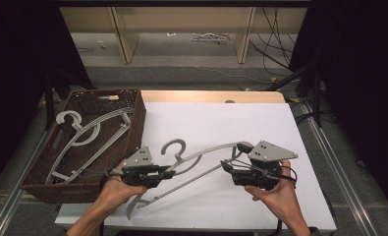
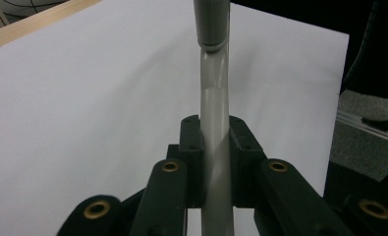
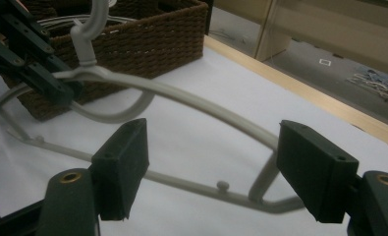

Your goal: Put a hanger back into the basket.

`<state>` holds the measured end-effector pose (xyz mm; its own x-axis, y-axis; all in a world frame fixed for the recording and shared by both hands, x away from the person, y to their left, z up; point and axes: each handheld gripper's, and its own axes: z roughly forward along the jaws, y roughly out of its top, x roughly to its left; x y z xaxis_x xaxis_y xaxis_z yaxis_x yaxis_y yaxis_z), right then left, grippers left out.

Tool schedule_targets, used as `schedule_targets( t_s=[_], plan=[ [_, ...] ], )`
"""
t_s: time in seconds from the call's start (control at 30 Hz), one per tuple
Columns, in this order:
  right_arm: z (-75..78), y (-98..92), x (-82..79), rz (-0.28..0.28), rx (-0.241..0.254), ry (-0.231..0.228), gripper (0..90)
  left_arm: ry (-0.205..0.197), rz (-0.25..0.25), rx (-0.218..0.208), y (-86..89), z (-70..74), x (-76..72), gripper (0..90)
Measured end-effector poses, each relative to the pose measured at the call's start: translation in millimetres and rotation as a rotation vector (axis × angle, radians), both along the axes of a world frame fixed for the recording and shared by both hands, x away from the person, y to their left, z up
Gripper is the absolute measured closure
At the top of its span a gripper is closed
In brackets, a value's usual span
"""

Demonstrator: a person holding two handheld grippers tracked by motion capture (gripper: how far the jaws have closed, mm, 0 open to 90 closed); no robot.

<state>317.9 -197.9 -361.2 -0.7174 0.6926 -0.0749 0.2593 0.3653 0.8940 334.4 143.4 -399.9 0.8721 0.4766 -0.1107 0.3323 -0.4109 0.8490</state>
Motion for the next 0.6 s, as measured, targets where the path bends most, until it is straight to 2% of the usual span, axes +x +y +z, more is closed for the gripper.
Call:
schedule_targets(
  t_s=[0.07,0.1,0.4,0.6],
  plan=[
    [-1.2,-2.4,-1.1,-0.008,0.004,0.006,27.2,0.006,0.023,-0.039,2.9,2.0,-0.1,79.2],
    [-2.9,-4.1,-1.5,-0.017,0.008,-0.002,27.2,0.009,0.024,-0.033,4.9,4.4,0.2,79.3],
    [-19.1,-12.4,-10.5,-0.054,0.031,-0.037,27.0,0.026,0.084,-0.120,23.1,19.6,-0.1,79.2],
    [-34.5,-16.4,-14.9,-0.068,0.045,-0.031,25.9,0.050,0.113,-0.175,32.8,31.9,-0.7,79.2]
  ],
)
